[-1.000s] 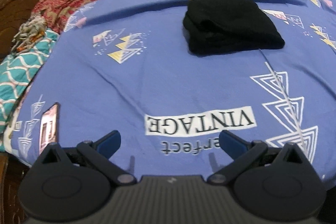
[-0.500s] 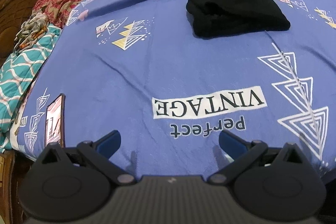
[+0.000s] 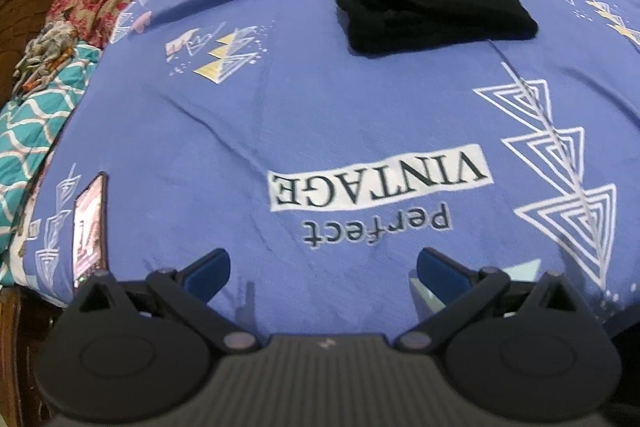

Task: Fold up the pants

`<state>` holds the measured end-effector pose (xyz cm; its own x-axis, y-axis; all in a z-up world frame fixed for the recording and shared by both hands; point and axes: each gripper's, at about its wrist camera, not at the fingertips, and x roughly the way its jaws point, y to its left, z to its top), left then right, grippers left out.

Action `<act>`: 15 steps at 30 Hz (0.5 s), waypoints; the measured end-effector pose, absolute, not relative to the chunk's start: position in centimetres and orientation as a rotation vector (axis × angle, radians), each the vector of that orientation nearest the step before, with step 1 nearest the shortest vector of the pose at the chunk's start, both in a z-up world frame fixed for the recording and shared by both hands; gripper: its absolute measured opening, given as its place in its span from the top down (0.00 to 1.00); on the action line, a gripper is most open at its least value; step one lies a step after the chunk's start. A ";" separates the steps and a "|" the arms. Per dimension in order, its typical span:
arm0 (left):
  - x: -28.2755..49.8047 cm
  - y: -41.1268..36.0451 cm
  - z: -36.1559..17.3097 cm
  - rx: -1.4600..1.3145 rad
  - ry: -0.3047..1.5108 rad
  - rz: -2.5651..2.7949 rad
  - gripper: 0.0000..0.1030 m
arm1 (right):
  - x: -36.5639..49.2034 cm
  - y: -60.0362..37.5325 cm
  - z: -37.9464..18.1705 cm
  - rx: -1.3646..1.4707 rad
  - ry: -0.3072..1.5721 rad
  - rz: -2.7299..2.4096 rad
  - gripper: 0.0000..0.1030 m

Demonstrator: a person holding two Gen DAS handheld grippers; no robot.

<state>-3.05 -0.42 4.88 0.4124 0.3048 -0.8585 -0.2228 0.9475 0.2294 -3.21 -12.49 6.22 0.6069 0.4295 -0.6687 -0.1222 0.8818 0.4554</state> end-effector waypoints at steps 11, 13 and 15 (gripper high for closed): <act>-3.2 -1.2 4.9 0.061 1.111 0.294 0.00 | -3.1 -12.7 6.2 0.383 0.864 0.331 0.00; -3.2 -1.3 4.9 0.061 1.112 0.291 0.00 | -3.0 -12.8 6.3 0.379 0.858 0.332 0.00; -3.1 -1.3 4.9 0.061 1.114 0.290 0.00 | -3.1 -12.8 6.3 0.377 0.854 0.334 0.00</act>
